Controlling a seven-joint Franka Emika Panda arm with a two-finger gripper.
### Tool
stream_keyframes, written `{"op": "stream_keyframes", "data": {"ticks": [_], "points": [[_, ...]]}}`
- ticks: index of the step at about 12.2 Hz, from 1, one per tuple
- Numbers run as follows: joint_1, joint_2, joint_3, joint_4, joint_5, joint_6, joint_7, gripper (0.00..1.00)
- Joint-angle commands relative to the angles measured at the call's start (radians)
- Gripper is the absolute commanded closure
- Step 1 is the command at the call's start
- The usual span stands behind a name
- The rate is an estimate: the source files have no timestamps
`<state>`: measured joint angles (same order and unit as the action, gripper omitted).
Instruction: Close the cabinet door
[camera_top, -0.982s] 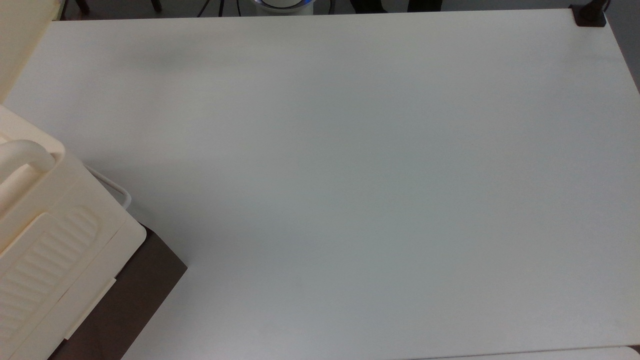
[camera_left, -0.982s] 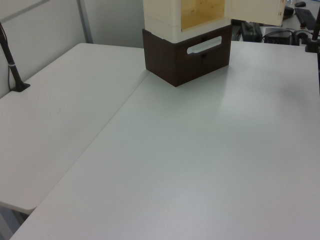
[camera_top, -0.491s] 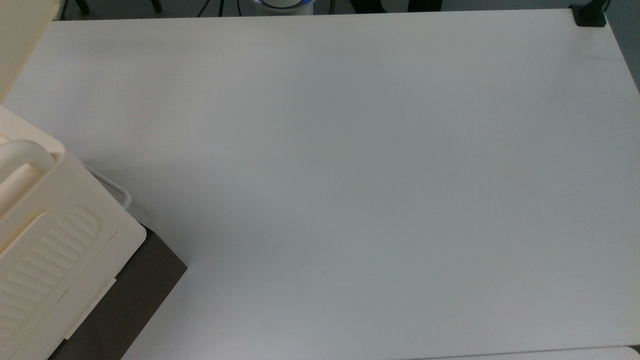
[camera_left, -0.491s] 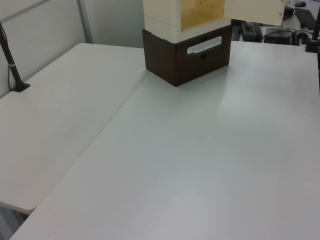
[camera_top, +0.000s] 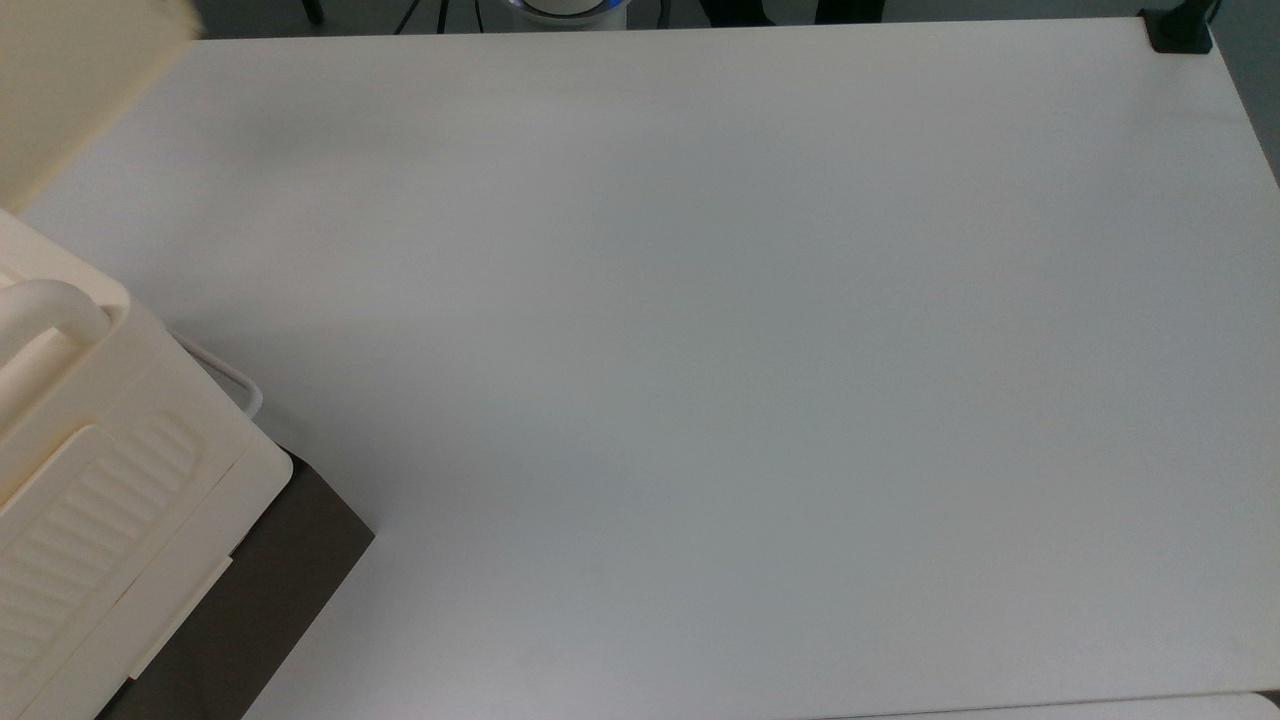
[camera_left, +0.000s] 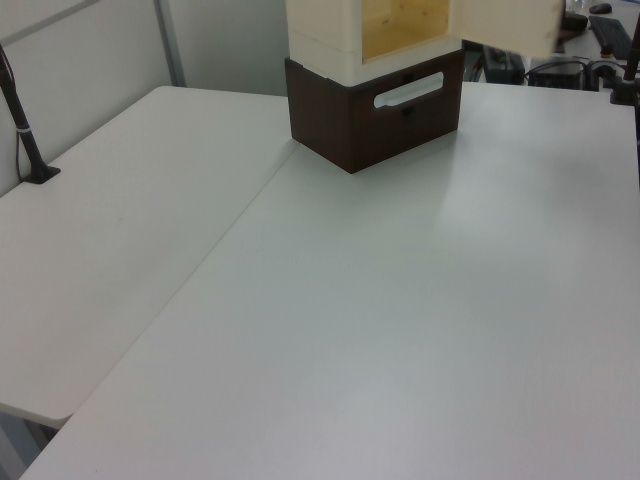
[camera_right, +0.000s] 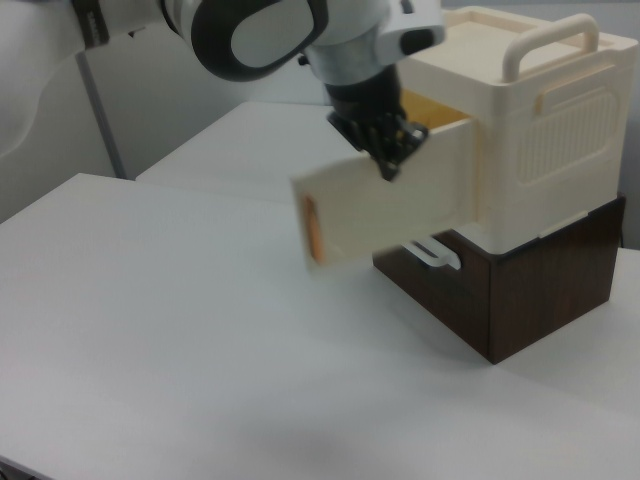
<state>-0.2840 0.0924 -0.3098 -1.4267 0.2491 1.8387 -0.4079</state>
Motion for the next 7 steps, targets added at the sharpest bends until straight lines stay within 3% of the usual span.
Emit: {"op": "stream_keyframes", "data": {"ticks": [1,5,7], "points": [[0.109,0.004,-0.003,-0.012,0.068,0.074,0.095,1.0],[0.141,0.041,-0.002,-0.014,0.064,0.148,0.113,1.0],[0.208,0.043,-0.002,-0.052,0.027,0.143,0.113,1.0]]}}
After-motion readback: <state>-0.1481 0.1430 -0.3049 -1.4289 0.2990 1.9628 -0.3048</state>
